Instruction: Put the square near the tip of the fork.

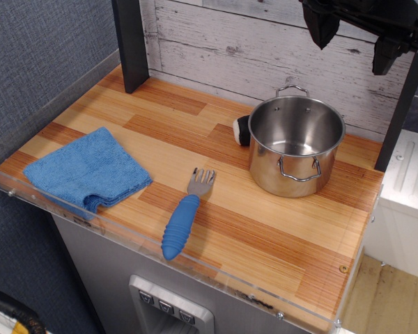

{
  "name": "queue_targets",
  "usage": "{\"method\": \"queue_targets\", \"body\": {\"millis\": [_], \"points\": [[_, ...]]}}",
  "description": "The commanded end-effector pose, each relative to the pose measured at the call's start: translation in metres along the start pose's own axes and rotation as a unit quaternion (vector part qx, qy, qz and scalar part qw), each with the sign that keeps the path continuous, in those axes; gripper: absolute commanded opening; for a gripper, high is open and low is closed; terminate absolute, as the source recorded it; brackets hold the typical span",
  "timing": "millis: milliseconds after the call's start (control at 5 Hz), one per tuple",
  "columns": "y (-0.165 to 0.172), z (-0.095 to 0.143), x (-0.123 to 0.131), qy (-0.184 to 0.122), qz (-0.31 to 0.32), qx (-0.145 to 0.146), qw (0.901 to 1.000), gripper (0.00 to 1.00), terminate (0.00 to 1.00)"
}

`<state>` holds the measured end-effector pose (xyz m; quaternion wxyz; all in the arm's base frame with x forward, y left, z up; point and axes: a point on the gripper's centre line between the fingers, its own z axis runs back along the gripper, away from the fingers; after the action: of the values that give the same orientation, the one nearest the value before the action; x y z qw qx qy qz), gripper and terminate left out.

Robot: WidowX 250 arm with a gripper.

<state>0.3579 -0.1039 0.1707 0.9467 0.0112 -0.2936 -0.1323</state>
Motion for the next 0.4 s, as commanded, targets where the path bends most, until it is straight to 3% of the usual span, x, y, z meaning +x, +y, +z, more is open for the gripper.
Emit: {"method": "queue_targets", "body": {"millis": [0, 200], "points": [[0.000, 0.000, 0.000, 0.000, 0.000, 0.000, 1.0000, 1.00, 0.00], [0.020, 0.007, -0.017, 0.002, 0.000, 0.004, 1.0000, 1.00, 0.00]]}}
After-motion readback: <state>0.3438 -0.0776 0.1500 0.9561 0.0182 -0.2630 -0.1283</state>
